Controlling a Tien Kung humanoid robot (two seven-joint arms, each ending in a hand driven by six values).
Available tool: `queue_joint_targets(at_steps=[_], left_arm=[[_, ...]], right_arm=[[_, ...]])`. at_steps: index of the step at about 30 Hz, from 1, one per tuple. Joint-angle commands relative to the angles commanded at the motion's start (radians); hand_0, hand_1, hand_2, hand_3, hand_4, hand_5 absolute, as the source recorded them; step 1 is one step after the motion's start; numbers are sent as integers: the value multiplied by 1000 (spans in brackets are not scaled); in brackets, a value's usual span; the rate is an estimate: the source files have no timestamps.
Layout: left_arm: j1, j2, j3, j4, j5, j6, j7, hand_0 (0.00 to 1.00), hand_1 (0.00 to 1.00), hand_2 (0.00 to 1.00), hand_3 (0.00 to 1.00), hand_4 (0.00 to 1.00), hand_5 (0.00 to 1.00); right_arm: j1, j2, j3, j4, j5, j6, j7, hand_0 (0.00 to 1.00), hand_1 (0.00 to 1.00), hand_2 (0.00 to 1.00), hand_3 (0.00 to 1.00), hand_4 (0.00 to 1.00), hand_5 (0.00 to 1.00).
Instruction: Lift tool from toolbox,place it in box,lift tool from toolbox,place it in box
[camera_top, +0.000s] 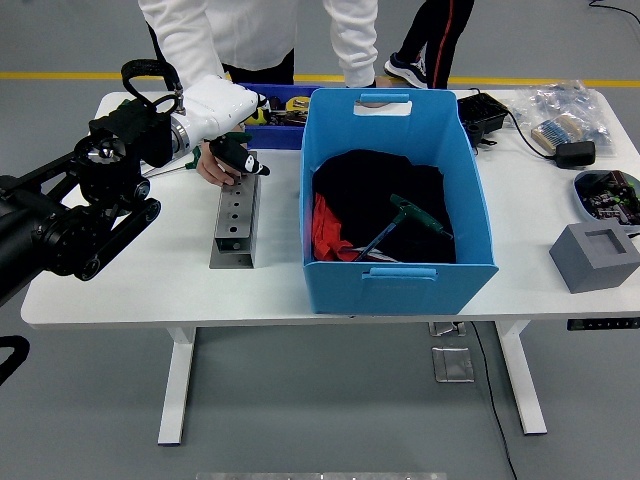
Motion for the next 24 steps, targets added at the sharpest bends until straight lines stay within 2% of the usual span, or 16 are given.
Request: queue_joint_targets(at_steps=[5,6,9,11,12,17,18,23,24], left_arm=[[45,8,-61,-30,14,17,50,572,645,701,783,998,463],[62,9,-86,-44,13,33,70,410,551,618,802,998,464],[113,10,-160,-86,-42,87,136,410,551,618,802,998,464],[145,10,-202,-111,-120,122,181,410,551,618,802,998,464],[163,10,-223,-126,-166,141,207,299,420,494,730,894,472],[227,11,-271,-180,-374,205,291,299,420,494,730,894,472],[235,11,-275,-187,-410,214,299,291,419,506,714,853,478],[272,11,-271,-212,-631,290,343,291,419,506,714,853,478],[276,12,-267,-213,-670,304,348,290,424,534,722,821,512]], right_arm=[[-2,2,7,0,-9,0,-3,621,615,700,540,803,584],[-2,2,8,0,-11,0,-3,621,614,701,540,801,583],[-4,3,13,0,-14,0,-3,621,614,701,540,801,583],[-5,4,15,0,-15,0,-3,621,614,701,540,801,583],[-5,4,16,0,-17,0,-3,623,614,701,540,799,582],[-6,5,20,0,-22,0,-3,623,614,701,540,799,582],[-6,5,20,0,-23,0,-3,622,615,701,540,799,582],[-4,5,19,0,-17,-1,-1,622,615,701,540,799,582],[-4,5,18,0,-15,-1,0,622,615,700,539,797,582]])
